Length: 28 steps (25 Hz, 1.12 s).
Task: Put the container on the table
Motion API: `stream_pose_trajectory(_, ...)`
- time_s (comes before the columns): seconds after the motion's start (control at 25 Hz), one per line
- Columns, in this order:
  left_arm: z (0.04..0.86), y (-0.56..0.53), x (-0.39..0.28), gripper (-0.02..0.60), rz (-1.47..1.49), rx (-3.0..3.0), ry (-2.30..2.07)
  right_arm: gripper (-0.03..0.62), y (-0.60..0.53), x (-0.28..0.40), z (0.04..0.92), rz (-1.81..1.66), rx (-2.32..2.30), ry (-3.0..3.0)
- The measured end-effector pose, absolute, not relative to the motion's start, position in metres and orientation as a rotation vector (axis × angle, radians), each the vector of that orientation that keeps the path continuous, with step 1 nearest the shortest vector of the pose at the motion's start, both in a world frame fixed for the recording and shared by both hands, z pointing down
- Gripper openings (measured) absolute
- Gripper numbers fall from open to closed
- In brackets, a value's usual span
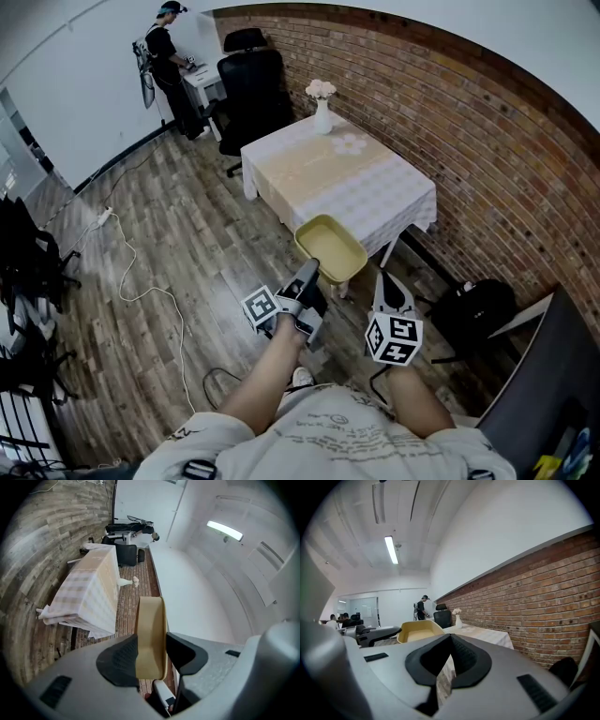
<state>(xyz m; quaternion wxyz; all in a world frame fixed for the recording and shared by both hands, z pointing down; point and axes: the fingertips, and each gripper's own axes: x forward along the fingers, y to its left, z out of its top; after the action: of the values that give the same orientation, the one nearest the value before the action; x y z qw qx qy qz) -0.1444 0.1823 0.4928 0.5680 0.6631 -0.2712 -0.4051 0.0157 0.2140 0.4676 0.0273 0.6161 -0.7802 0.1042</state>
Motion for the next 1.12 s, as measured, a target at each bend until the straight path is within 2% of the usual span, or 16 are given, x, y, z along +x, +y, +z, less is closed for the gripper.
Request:
stream_pose_trajectory(0.8,0.487,0.116,-0.183,0.198,-0.876,1.602,-0.504,0.002,0.164,-0.036,0.458,0.301,2.031,-2.329)
stream_pose_trajectory(1.12,0.492,0.093,-0.179,0.198,-0.859,1.584,-0.471,0.002,0.145,-0.029,0.463,0.253,2.070,-2.254)
